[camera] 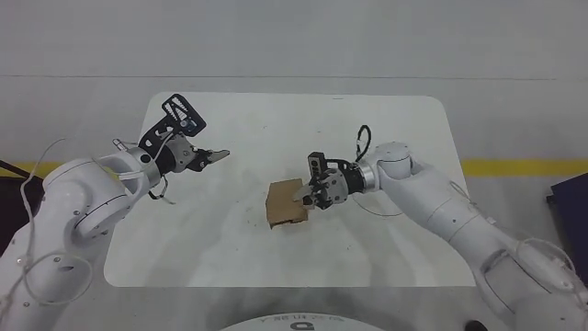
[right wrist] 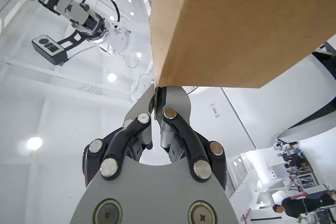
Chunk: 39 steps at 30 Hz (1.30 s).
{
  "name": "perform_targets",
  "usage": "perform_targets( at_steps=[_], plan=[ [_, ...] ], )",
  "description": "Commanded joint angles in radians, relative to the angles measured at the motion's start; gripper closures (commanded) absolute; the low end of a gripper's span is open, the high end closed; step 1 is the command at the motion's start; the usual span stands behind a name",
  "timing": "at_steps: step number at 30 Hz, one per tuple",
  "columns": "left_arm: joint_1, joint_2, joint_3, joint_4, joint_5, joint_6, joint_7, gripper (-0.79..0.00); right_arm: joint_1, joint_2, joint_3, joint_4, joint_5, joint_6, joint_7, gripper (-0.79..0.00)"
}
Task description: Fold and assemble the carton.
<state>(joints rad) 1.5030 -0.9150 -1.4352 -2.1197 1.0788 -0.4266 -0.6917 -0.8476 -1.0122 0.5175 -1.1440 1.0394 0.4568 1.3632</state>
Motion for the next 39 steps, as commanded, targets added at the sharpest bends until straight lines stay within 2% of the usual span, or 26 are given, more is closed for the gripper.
perform_targets(
  at_steps=[1,9,10,12,19,23,28,32,39],
  plan=[
    [0.000,0.000,0.000,0.000,0.000,0.000,0.000,-0.785,0.017,-0.004,-0.031,0.025,0.020,0.020,-0.020,0.000],
    [0.000,0.000,0.000,0.000,0.000,0.000,0.000,-0.785,0.071,-0.017,-0.135,0.084,0.068,0.059,-0.058,0.000],
    [0.000,0.000,0.000,0.000,0.000,0.000,0.000,-0.785,0.081,-0.019,-0.143,0.093,0.067,0.062,-0.061,-0.135],
    [0.000,0.000,0.000,0.000,0.000,0.000,0.000,-0.785,0.090,-0.025,-0.159,0.110,0.079,0.062,-0.061,-0.785],
    [0.000,0.000,0.000,0.000,0.000,0.000,0.000,-0.785,0.132,-0.045,-0.159,0.187,0.082,0.037,-0.037,-0.785],
    [0.000,0.000,0.000,0.000,0.000,0.000,0.000,-0.785,0.151,-0.048,-0.125,0.218,0.058,-0.049,-0.034,-0.785],
    [0.000,0.000,0.000,0.000,0.000,0.000,0.000,-0.785,0.165,-0.031,-0.066,0.209,-0.032,-0.290,-0.007,-0.785],
    [0.000,0.000,0.000,0.000,0.000,0.000,0.000,-0.785,0.163,0.009,-0.002,0.142,-0.221,-0.589,-0.063,-0.785],
    [0.000,0.000,0.000,0.000,0.000,0.000,0.000,-0.785,-0.016,0.108,0.182,-0.068,-0.330,-0.864,-0.241,-0.785]
  ],
)
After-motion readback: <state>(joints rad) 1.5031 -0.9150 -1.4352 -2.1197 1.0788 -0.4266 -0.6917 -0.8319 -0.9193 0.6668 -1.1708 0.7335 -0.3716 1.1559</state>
